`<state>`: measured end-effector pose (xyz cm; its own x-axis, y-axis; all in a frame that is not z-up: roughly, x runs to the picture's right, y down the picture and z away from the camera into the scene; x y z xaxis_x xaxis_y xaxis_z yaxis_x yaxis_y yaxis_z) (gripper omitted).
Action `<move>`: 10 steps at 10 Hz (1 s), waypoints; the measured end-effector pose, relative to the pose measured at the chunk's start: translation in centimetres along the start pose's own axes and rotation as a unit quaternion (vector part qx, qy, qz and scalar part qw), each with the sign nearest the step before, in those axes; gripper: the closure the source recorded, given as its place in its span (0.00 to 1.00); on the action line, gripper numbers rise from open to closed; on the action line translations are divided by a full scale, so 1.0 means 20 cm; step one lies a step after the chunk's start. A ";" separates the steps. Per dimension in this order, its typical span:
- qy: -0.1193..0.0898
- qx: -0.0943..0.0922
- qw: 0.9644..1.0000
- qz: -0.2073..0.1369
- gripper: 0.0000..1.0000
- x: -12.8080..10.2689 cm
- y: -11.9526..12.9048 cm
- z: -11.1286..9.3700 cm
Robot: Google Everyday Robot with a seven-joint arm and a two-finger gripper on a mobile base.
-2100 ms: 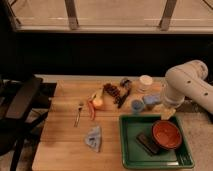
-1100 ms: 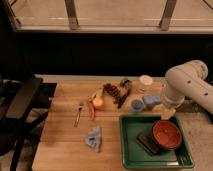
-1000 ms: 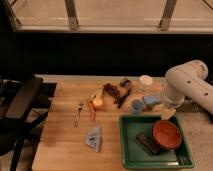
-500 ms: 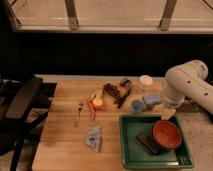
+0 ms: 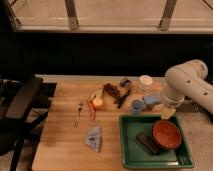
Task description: Place pepper in table surface
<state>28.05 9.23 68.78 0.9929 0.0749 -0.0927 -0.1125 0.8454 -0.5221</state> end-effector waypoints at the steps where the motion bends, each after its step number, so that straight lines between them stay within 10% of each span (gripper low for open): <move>1: 0.003 0.005 1.000 0.013 0.35 -0.05 -0.06 0.00; 6: 0.010 -0.007 0.997 -0.076 0.35 -0.60 -0.21 0.09; 8: -0.010 -0.021 0.986 -0.166 0.35 -0.87 -0.17 0.13; 10: -0.025 -0.028 0.967 -0.252 0.35 -1.04 -0.10 0.13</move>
<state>7.69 7.37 73.96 0.9225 -0.3126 0.2266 0.3861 0.7512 -0.5354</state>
